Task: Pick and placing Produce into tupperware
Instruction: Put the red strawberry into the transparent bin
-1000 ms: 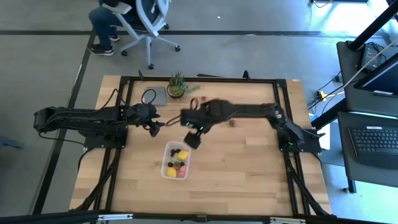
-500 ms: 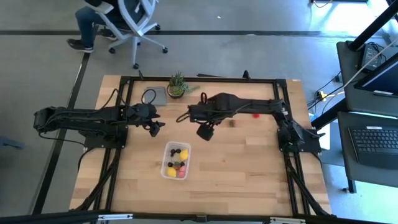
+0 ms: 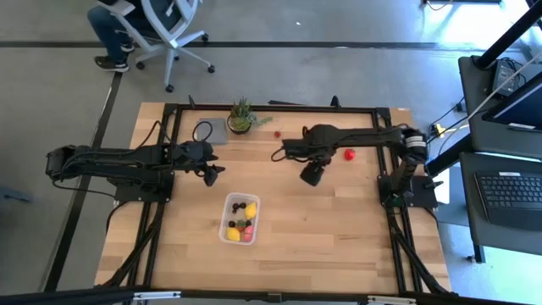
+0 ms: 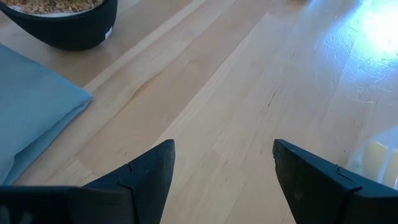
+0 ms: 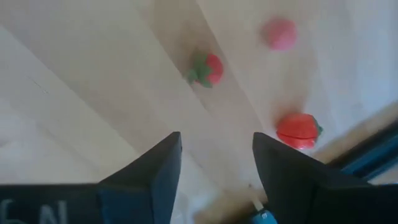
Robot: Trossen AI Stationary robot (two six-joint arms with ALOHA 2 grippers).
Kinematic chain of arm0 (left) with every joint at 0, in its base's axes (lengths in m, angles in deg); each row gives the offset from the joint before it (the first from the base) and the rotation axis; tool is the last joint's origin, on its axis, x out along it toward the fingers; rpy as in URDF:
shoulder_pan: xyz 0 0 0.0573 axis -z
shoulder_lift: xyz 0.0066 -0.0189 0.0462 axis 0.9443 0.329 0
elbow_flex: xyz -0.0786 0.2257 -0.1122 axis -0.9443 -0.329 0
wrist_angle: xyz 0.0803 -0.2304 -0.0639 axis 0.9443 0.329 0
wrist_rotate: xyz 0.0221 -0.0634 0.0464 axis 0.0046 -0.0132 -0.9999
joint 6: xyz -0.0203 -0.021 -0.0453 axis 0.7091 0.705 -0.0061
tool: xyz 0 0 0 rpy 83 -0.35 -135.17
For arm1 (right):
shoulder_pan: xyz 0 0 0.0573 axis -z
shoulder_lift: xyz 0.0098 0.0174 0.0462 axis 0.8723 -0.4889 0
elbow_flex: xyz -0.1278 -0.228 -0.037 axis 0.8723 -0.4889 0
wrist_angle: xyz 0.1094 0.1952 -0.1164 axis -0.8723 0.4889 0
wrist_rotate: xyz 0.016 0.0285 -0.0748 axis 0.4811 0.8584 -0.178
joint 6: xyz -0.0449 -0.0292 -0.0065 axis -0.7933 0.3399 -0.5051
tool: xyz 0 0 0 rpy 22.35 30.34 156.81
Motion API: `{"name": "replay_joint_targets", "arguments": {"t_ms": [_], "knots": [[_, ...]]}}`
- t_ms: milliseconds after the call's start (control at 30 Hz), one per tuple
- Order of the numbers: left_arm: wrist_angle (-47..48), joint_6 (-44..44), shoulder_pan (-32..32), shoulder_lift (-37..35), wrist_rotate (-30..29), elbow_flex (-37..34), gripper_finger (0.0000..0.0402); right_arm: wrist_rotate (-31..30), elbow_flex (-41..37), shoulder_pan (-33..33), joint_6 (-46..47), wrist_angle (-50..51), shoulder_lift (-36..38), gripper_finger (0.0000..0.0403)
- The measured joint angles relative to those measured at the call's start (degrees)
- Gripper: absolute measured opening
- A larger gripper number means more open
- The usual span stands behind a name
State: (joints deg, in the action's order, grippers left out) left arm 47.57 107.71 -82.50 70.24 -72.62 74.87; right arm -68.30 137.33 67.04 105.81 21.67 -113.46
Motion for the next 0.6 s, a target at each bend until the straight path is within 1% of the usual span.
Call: {"name": "replay_joint_targets", "arguments": {"t_ms": [167, 333, 467, 600], "knots": [[-0.09, 0.37, 0.00, 0.00, -0.01, 0.00, 0.0261, -0.21, -11.08, 0.22, -4.40, -10.48, 2.80, 0.0197], [-0.09, 2.89, 0.00, 0.00, -0.02, 0.00, 0.0261, -0.40, -19.04, 0.43, -5.98, -16.81, 2.87, 0.0199], [-0.09, 4.23, 0.00, 0.00, -0.02, 0.00, 0.0261, -0.40, -23.50, 1.61, -5.99, -21.57, 2.87, 0.0199], [-0.09, 4.55, 0.00, 0.00, -0.02, 0.00, 0.0261, -0.40, -25.10, 2.57, -8.12, -22.38, 2.87, 0.0199]]}}
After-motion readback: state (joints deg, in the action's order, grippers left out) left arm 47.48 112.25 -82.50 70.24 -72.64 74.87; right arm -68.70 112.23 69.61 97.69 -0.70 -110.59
